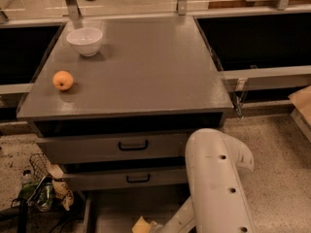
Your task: Place sponge into bottom drawer
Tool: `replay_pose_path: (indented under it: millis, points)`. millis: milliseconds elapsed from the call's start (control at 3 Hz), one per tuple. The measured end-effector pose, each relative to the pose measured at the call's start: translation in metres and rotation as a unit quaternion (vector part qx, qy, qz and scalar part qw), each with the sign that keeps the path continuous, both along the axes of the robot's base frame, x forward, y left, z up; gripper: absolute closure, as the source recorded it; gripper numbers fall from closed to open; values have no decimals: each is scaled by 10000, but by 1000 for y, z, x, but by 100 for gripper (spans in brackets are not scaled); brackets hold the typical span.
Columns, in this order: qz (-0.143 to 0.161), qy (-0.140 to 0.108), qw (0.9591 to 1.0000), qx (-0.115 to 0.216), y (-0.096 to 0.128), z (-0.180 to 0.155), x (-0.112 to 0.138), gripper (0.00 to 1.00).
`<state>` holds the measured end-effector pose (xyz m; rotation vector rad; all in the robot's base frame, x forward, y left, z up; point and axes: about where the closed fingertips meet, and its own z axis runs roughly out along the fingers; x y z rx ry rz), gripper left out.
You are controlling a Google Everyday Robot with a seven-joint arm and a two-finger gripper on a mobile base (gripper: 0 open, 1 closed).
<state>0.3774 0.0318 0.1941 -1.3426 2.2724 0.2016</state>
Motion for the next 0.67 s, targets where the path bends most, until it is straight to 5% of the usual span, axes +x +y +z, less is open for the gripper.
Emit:
replay_pose_path:
  millis: [667]
  points:
    - [-198,136,9996,-121,-2,-39,4,100]
